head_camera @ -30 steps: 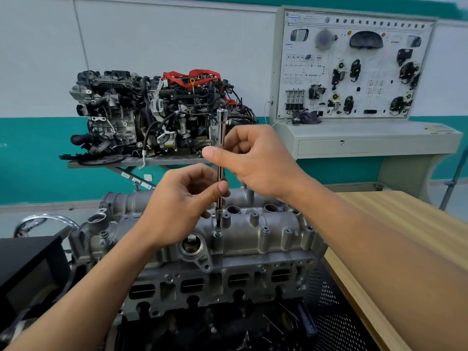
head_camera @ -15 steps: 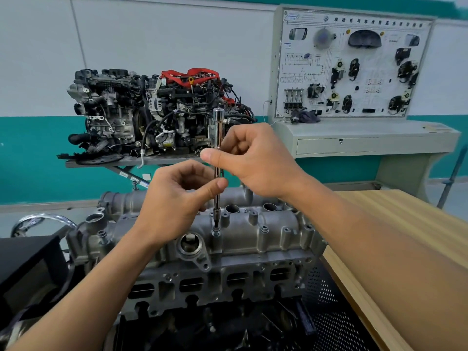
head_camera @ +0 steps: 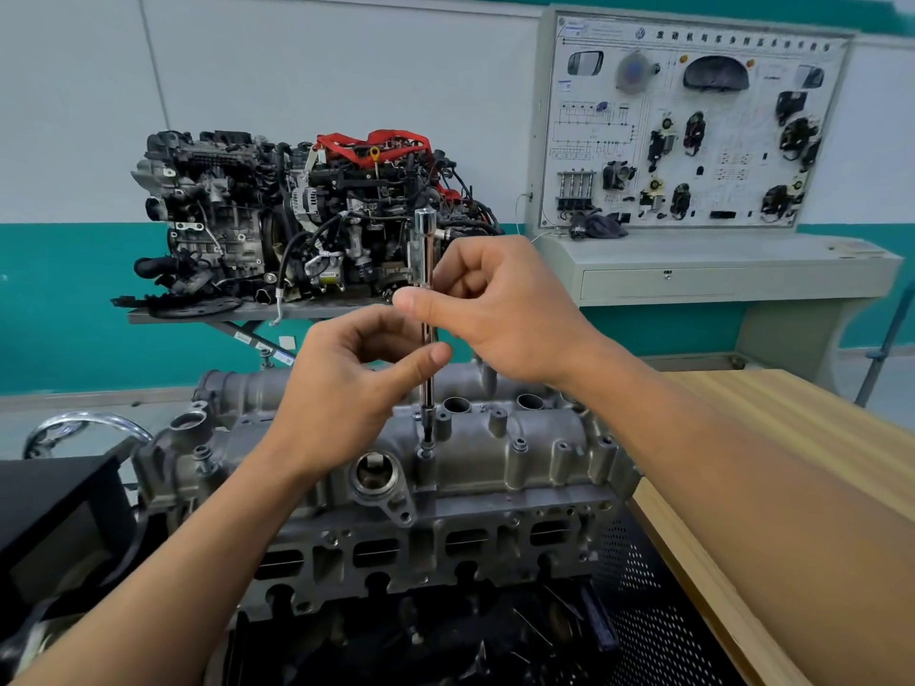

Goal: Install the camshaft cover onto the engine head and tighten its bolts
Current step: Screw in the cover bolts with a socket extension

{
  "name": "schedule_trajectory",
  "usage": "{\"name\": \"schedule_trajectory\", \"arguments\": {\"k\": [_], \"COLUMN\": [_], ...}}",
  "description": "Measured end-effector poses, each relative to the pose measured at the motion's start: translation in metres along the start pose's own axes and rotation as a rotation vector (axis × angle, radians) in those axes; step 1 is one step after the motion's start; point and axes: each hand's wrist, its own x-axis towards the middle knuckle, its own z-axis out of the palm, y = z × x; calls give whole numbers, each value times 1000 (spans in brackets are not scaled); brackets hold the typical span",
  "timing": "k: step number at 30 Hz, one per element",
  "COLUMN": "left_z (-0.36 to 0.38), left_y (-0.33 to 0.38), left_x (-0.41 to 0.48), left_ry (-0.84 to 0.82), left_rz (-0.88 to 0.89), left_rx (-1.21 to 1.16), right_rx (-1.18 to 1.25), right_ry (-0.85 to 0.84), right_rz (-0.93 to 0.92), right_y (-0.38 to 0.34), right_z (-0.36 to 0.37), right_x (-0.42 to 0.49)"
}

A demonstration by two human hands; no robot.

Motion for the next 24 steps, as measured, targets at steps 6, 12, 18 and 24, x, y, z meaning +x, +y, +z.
{"name": "schedule_trajectory", "arguments": {"k": [6,12,18,24], "left_z": [-3,-3,0,-3], "left_y": [-4,0,0,-5], "left_x": [-2,0,1,-1], "left_ry": [-22,-115,-9,-1], "left_rz": [15,-19,-9,17], "left_rx": [67,45,16,71], "right_rx": [63,37,22,61], "right_ry": [-82,-91,68,-49], "right_rz": [-11,-16,-25,-17], "right_y": [-3,-2,-1,-3], "right_z": [-3,-6,2,-4], "right_x": [-1,0,0,-3]}}
